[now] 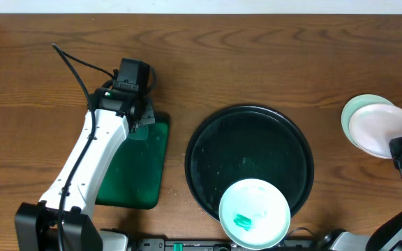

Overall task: Clean dirty plates on tray and stack at the side
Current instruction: 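Move the right gripper back to the lower pale green plate rim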

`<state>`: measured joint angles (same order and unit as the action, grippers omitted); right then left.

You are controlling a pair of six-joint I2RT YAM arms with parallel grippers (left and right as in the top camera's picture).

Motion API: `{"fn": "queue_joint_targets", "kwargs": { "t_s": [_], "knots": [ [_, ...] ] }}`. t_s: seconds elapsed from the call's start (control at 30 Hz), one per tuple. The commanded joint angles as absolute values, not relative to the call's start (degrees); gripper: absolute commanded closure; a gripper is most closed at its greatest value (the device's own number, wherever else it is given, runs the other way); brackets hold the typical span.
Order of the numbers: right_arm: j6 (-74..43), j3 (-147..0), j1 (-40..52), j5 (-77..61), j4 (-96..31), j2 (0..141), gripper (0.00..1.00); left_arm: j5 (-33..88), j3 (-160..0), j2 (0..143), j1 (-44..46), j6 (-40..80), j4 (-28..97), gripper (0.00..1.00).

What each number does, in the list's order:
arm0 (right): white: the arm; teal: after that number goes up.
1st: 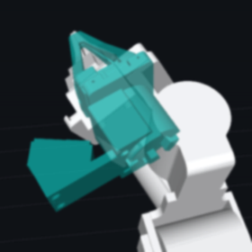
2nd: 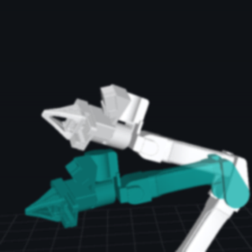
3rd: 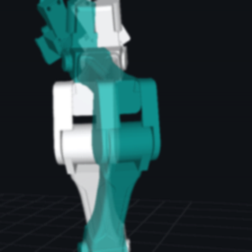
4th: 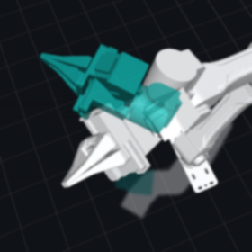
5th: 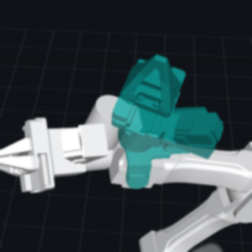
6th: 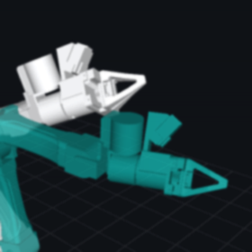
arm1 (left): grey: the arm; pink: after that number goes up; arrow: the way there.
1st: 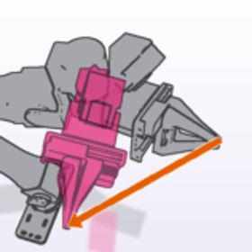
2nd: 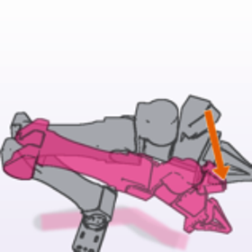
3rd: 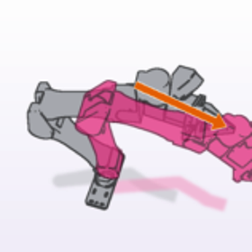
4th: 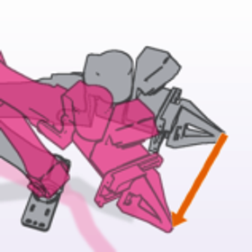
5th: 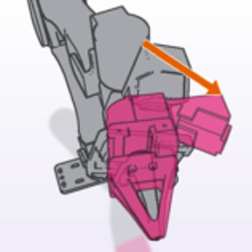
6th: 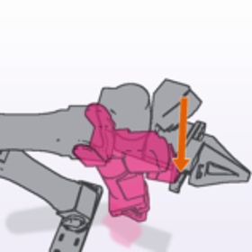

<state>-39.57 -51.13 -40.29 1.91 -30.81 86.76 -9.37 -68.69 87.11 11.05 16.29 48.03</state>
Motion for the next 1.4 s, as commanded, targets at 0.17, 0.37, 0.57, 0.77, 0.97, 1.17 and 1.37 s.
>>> {"fn": "queue_joint_targets", "kwargs": {
  "t_s": [0.17,0.37,0.57,0.77,0.97,1.17,1.37],
  "knots": [
    [-38.48,-51.35,-40.45,-6.09,-26.96,87.11,0.44,-9.82,-68.47,86.15,11.18,16.58,48.60,0.93],
    [-33.08,-53.47,-39.55,-21.93,-27.68,86.41,0.43,-9.82,-68.47,86.15,11.18,16.58,48.62,0.93],
    [-21.39,-59.59,-33.74,-30.72,-38.33,83.31,0.27,-9.82,-68.47,86.15,11.18,16.60,48.60,0.93],
    [-14.68,-62.35,-22.46,-29.30,-52.47,77.91,0.27,-9.82,-68.47,86.15,11.16,16.58,48.60,0.93],
    [-17.80,-62.15,-6.74,-22.98,-64.71,74.46,0.21,-9.82,-68.47,86.15,11.16,16.60,48.58,0.93],
    [-19.25,-60.23,4.95,-22.74,-66.39,74.54,0.01,-9.82,-68.47,86.15,11.16,16.58,48.53,0.93],
    [-19.84,-52.49,7.97,-22.98,-63.72,74.59,0.01,-9.80,-68.47,86.15,11.16,16.58,48.56,0.93]
  ]
}}
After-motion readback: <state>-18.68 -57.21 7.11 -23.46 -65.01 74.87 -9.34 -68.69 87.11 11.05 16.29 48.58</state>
